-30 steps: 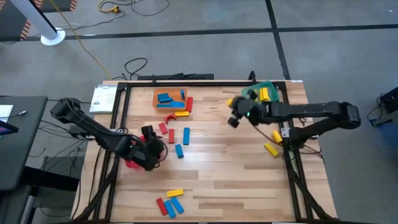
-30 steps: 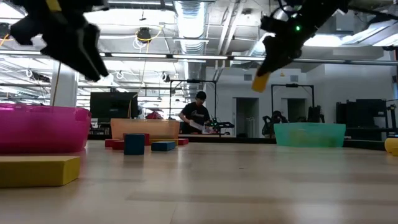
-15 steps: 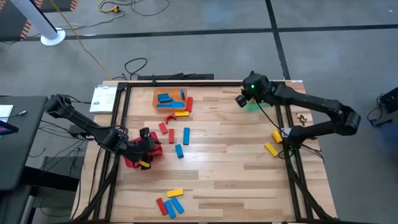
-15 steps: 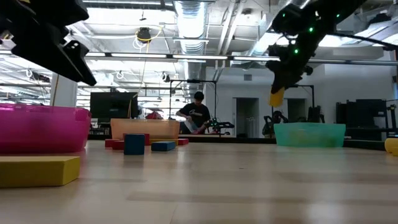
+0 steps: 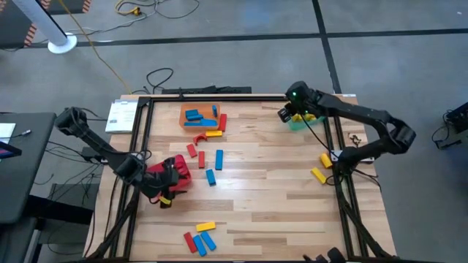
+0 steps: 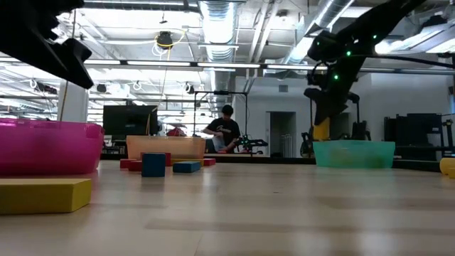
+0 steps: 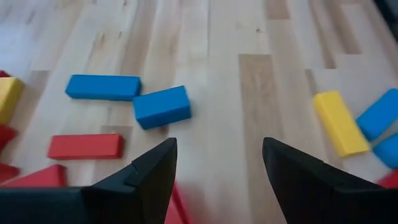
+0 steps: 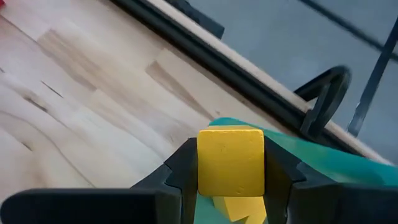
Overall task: Sort blocks
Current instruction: Put the yellow block into the green bin
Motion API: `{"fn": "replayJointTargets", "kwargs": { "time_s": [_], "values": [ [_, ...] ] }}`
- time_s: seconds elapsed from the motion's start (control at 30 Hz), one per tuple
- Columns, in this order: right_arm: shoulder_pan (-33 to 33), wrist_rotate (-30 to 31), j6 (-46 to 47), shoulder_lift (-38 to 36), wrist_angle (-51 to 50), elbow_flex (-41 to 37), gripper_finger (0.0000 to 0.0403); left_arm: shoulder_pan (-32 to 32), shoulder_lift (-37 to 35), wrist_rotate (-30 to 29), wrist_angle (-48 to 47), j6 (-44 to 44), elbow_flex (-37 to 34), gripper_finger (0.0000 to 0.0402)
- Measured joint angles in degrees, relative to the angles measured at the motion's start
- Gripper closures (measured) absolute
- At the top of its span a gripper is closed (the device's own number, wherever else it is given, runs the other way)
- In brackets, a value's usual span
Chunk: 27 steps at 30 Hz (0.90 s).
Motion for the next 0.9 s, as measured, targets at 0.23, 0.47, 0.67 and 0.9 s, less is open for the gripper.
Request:
{"fn": "replayJointTargets", "kwargs": {
  "time_s": [0.23,0.47,0.67,0.9],
  "values": [
    [-1.6,-1.8,0.4,2.6,-2.5,0.0,0.0267,-3.9,0.0,2.7,2.0,-2.5,0.0,0.0168],
    [-3.8,-1.2,0.8,2.6,-4.2,0.0,0.0265,-6.6,0.0,8.2,1.9,-5.7,0.0,0.0168],
    [-7.6,0.5,1.0,2.6,-7.6,0.0,0.0265,-9.0,1.9,8.9,2.5,-7.4,0.0,0.0168],
    [-10.5,0.6,2.0,2.7,-11.2,0.0,0.0262,-9.7,6.9,9.7,2.9,-6.9,0.0,0.0168]
  ]
}}
